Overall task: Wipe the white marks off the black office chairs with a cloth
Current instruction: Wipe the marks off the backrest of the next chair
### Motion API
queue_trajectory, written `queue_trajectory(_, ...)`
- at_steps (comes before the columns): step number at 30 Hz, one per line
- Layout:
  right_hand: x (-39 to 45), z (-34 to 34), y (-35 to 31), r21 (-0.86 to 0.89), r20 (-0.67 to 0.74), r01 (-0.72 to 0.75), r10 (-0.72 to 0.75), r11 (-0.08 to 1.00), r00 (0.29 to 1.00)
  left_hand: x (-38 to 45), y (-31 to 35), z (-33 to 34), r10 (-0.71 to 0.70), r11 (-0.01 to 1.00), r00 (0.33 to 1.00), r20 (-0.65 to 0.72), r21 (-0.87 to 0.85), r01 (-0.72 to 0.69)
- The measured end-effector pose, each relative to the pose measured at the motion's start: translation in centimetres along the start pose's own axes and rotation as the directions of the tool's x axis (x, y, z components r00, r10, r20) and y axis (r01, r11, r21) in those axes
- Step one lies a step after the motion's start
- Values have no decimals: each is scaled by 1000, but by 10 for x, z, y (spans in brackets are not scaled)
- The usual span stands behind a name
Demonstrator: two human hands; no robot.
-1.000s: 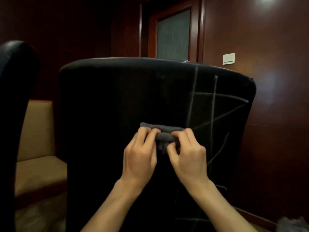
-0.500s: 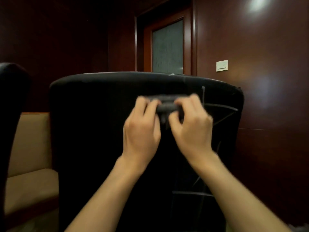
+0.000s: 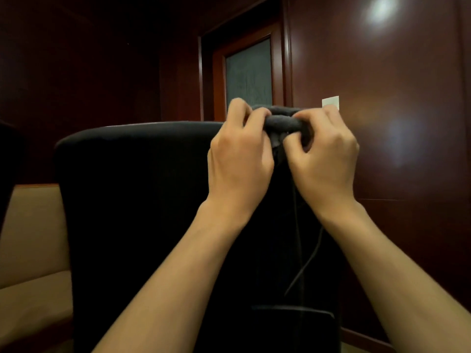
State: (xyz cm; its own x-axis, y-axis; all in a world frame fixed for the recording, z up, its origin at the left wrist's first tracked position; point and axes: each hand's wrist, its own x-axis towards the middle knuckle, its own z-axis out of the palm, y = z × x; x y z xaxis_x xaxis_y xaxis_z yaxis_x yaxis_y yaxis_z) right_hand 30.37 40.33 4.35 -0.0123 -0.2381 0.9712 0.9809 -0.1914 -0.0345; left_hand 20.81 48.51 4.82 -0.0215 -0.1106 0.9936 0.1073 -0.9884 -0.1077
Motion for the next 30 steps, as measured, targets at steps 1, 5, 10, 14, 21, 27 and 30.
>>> queue_trajectory(1,-7,1,2,-12,13,6,-6,1000,1000,-7,-1,3,-6,1000,1000,17,14,6)
queue_trajectory(5,-74,2,11,-12,156,26,-24,1000,987,-75,-17,9,-22,998,992,124,59,15)
queue_trajectory(10,-105,-9,18,37,300,28,-38,999,953,-117,-18,4,-67,997,980,188,39,61)
queue_trajectory(14,-47,-15,17,37,80,31,-34,999,996,-57,4,5,-18,999,998,55,-25,20)
queue_trajectory(21,-73,-5,27,13,149,-18,15,1000,989,-74,-2,19,-67,997,993,100,-32,71)
queue_trajectory(27,-193,-20,32,43,418,-19,-1,999,909,-206,-18,9,-142,989,947,289,-9,151)
queue_trajectory(30,-179,-26,31,46,446,-3,-18,999,895,-196,-15,6,-116,991,946,303,-24,129)
